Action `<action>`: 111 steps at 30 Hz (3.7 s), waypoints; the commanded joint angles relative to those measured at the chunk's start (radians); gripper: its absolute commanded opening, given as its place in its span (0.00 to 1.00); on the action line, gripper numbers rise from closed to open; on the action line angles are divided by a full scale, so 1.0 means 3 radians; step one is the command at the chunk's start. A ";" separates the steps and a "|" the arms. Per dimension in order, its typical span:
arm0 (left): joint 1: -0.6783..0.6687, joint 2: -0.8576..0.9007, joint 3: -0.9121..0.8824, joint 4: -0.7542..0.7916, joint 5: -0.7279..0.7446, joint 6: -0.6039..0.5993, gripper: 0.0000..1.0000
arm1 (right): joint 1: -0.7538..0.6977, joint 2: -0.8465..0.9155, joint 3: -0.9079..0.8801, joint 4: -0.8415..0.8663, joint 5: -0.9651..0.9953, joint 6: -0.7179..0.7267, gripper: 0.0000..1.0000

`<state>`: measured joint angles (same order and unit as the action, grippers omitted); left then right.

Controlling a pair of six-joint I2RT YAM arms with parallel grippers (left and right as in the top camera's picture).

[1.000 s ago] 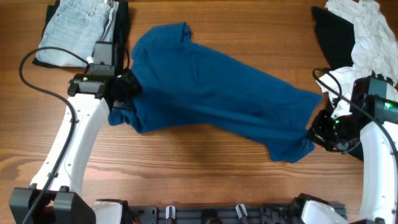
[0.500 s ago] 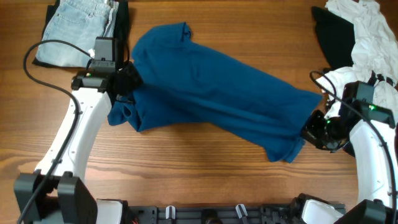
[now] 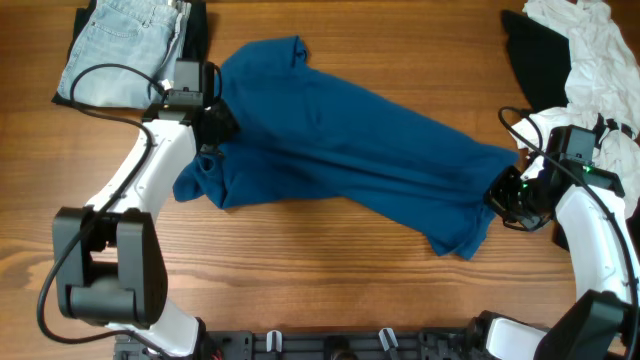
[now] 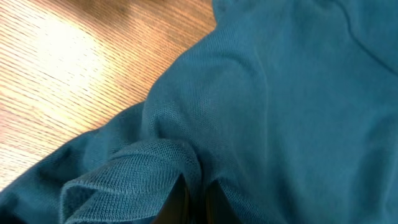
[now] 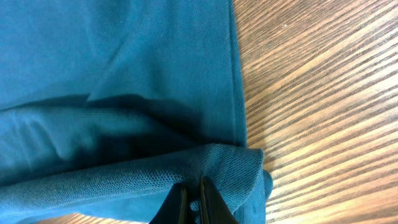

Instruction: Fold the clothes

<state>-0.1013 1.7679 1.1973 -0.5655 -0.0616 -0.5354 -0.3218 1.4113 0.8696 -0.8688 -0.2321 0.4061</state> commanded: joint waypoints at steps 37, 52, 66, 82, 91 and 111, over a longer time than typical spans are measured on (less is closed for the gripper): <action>-0.0546 0.2443 0.2711 0.0862 0.0064 0.2193 0.95 | -0.0008 0.0121 0.1520 -0.0846 -0.0053 -0.0895 0.96; -0.0491 0.2500 0.2731 0.0865 -0.0324 0.1822 0.04 | -0.0006 0.0128 0.1520 -0.0782 -0.0053 -0.0884 0.85; -0.0145 0.2242 0.3212 -0.0217 -0.0350 0.1218 0.04 | 0.0217 0.1504 0.1502 0.1114 -0.0041 -0.1038 0.76; -0.0155 0.2242 0.3212 -0.0718 -0.0286 0.1045 0.04 | 0.0769 0.2485 0.1502 0.2885 0.0441 -0.0890 0.49; 0.0048 0.2241 0.3212 -0.0684 -0.0284 0.0858 0.04 | 0.0816 0.2553 0.1502 0.2984 0.0443 -0.0750 0.15; 0.0086 0.2241 0.3212 -0.0678 -0.0287 0.0862 0.04 | 0.0928 0.2744 0.1516 0.3033 0.0350 -0.0741 0.04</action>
<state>-0.0818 2.4748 2.1391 -0.7715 -0.1513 -0.2619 -0.0635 2.1921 1.3251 0.0704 -0.1375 0.1814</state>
